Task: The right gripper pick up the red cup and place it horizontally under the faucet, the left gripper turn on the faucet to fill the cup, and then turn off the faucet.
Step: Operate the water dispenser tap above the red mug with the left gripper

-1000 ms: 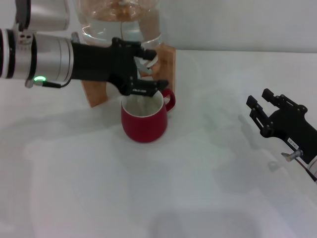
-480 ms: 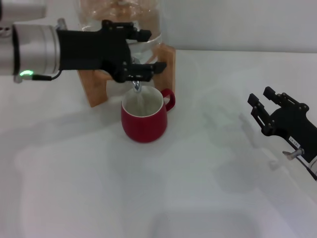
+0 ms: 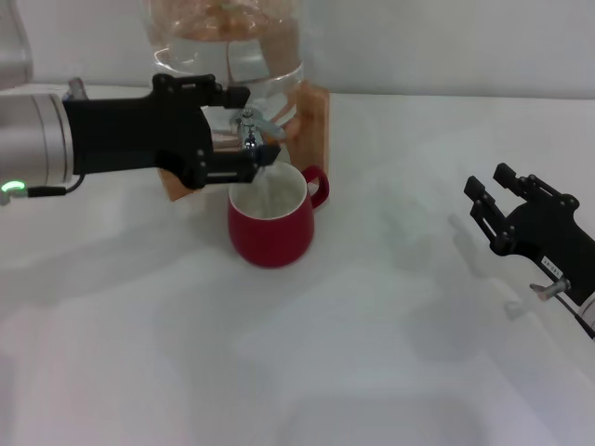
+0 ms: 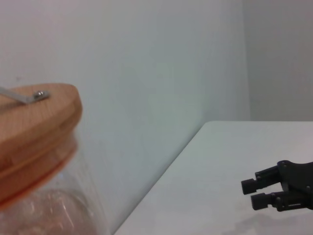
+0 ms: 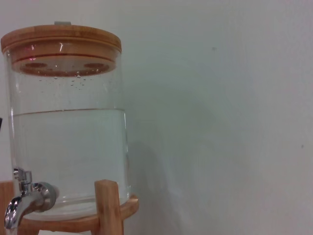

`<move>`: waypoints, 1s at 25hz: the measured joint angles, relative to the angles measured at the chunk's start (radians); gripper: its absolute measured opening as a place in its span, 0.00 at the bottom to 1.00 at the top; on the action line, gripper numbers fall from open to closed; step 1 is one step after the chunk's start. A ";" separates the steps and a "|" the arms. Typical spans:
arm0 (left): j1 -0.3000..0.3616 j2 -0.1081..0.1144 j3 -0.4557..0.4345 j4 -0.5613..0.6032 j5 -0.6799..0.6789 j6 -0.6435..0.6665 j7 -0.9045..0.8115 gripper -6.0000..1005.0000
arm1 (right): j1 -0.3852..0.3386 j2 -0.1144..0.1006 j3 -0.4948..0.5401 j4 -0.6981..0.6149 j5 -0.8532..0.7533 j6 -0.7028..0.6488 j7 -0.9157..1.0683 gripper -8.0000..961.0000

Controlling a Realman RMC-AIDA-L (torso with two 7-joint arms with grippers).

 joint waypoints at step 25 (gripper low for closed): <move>0.042 0.001 0.110 -0.024 0.010 0.084 0.003 0.75 | 0.000 0.002 -0.019 -0.001 -0.003 0.008 0.000 0.44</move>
